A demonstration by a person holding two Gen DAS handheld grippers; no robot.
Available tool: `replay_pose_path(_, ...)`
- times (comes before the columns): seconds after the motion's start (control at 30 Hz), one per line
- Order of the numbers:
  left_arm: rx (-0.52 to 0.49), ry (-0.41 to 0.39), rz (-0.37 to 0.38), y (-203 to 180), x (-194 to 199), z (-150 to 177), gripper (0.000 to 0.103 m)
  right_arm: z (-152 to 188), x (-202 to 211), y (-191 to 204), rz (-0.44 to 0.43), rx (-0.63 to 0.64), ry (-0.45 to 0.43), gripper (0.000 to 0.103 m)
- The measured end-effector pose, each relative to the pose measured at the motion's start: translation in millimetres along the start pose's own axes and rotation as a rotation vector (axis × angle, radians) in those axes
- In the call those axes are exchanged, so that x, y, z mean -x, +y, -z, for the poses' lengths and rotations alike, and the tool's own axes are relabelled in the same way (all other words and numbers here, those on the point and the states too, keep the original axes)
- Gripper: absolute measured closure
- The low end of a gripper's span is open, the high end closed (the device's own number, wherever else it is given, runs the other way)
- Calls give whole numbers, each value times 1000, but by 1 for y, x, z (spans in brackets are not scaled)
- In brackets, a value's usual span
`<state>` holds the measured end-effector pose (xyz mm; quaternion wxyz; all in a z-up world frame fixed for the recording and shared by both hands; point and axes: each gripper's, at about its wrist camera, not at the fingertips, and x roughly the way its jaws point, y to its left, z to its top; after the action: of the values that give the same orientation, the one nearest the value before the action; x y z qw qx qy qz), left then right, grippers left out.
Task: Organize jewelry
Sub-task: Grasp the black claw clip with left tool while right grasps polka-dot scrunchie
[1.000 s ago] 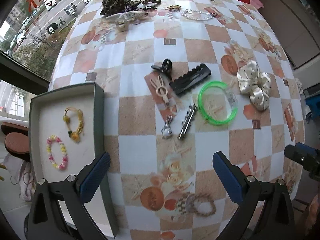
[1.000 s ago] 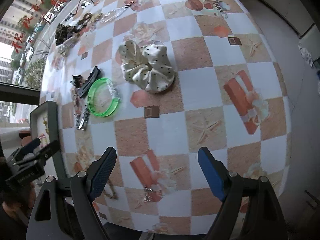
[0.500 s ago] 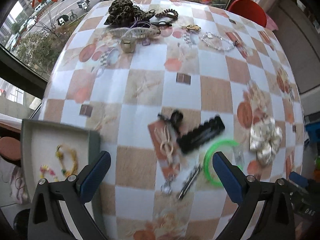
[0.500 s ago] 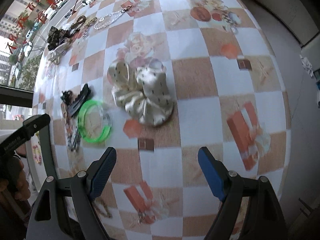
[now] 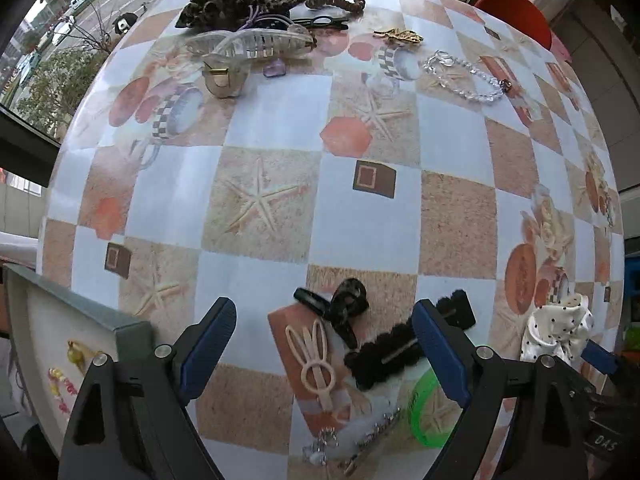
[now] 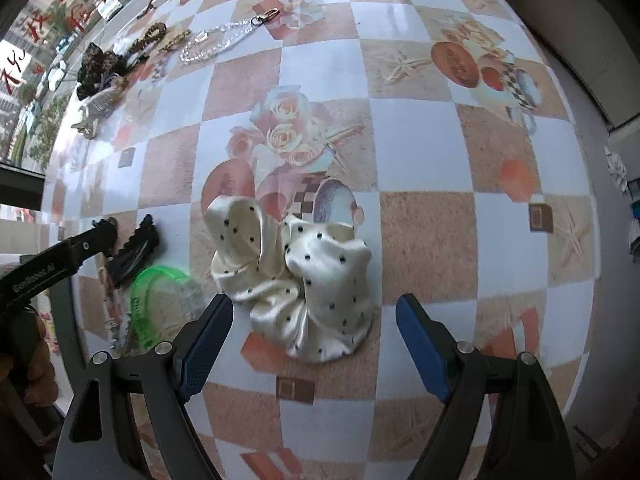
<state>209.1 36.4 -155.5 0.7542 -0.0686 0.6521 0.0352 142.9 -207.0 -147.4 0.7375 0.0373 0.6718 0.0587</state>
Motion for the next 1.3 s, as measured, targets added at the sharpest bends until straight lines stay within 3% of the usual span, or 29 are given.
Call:
replay_pose_path(0.07, -3, 2, -2, -2, -4, -3, 20, -3, -5, 0, 4, 3, 6, 17)
replay_pose_path(0.2, -13, 11, -18, -5, -10, -6, 21, -7, -10, 2, 20, 11, -1, 17)
replay_pose_path(0.3, -36, -3, -29, -9, -10, -6, 31, -12, -13, 6, 32, 21, -6, 17)
replay_pose_path(0.43, -60, -22, -25, -17, -7, -10, 58, -8, -13, 9, 47, 27, -24, 23)
replay_pose_path(0.47, -67, -26, -23, -18, -7, -11, 61, -9, -12, 13, 51, 33, -34, 32)
replay_pose_path(0.6, -76, -36, -15, -21, 0, -7, 61, -7, -8, 26, 42, 58, -58, 80)
replay_pose_path(0.67, -81, -48, -5, -19, 7, -6, 61, -7, -4, 29, 46, 62, -77, 87)
replay_pose_path(1.03, -94, -111, 57, -7, 58, 14, 61, 13, 27, 15, -82, 0, -106, 90)
replay_pose_path(1.3, -74, -132, 95, 9, 98, 61, 61, 34, 46, 22, -134, -14, -79, 90)
